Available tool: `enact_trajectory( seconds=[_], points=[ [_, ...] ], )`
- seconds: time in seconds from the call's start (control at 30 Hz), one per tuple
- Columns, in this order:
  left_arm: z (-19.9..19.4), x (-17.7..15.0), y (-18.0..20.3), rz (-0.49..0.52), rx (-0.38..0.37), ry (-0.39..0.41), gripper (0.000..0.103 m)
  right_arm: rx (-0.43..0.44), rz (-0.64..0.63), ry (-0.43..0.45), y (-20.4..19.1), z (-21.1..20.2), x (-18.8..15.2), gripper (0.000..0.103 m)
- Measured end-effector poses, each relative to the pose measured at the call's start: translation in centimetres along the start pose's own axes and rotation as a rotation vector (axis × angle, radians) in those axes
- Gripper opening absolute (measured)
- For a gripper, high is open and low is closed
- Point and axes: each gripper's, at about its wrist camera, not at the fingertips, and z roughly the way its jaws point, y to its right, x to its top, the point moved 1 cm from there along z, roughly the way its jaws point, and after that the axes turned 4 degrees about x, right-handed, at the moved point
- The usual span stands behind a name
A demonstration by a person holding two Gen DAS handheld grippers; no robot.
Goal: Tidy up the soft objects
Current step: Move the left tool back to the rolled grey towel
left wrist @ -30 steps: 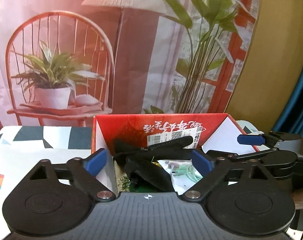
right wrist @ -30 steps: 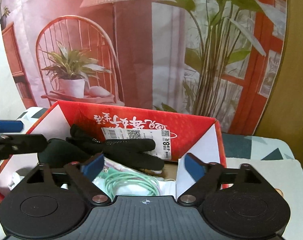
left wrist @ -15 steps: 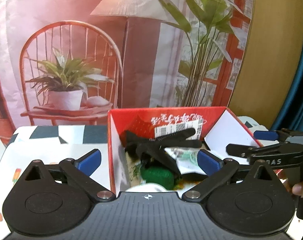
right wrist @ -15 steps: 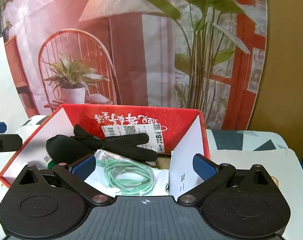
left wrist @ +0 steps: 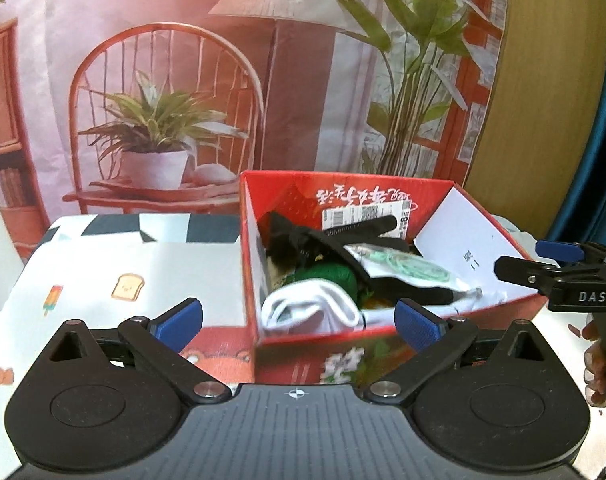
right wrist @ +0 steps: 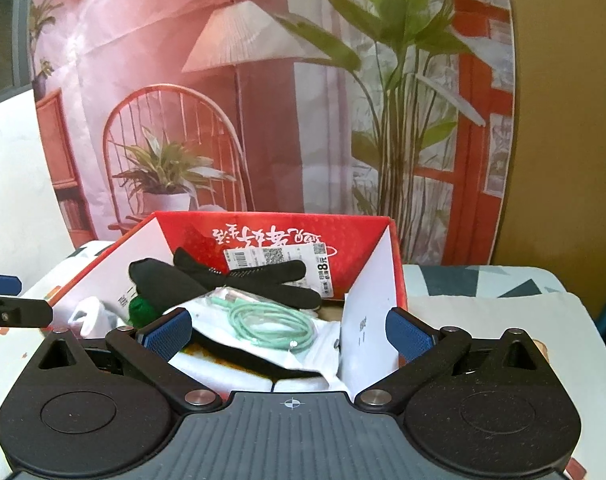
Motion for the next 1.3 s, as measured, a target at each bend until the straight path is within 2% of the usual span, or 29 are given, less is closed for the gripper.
enact_trajectory(
  seconds=[0.27,0.6,0.73,1.0,1.3],
  points=[
    [-1.8,-3.1,-0.8,-0.024,0.022,0.0,0.103,0.031,-0.058,0.04,-1.0,-3.1,-2.8,0.103],
    [-2.3,-6.4,-1.2,-0.078,0.029,-0.036,0.103,0.063,-0.089,0.037,-2.2,-5.1,-6.9,0.103],
    [-1.7,-7.6,-1.2,-0.077,0.02,-0.067,0.103,0.06,-0.09,-0.011,-2.2,-4.7,-8.6,0.103],
    [0.2,-8.5,-1.5,-0.093,0.015,-0.099,0.102,0.0,-0.028,-0.073,-0.6,-2.9,-10.7,0.103],
    [3.0,-8.5,-2.4,-0.126,0.025,-0.098,0.093,-0.032,0.066,-0.119,0.8,0.3,-12.1,0.102]
  ],
)
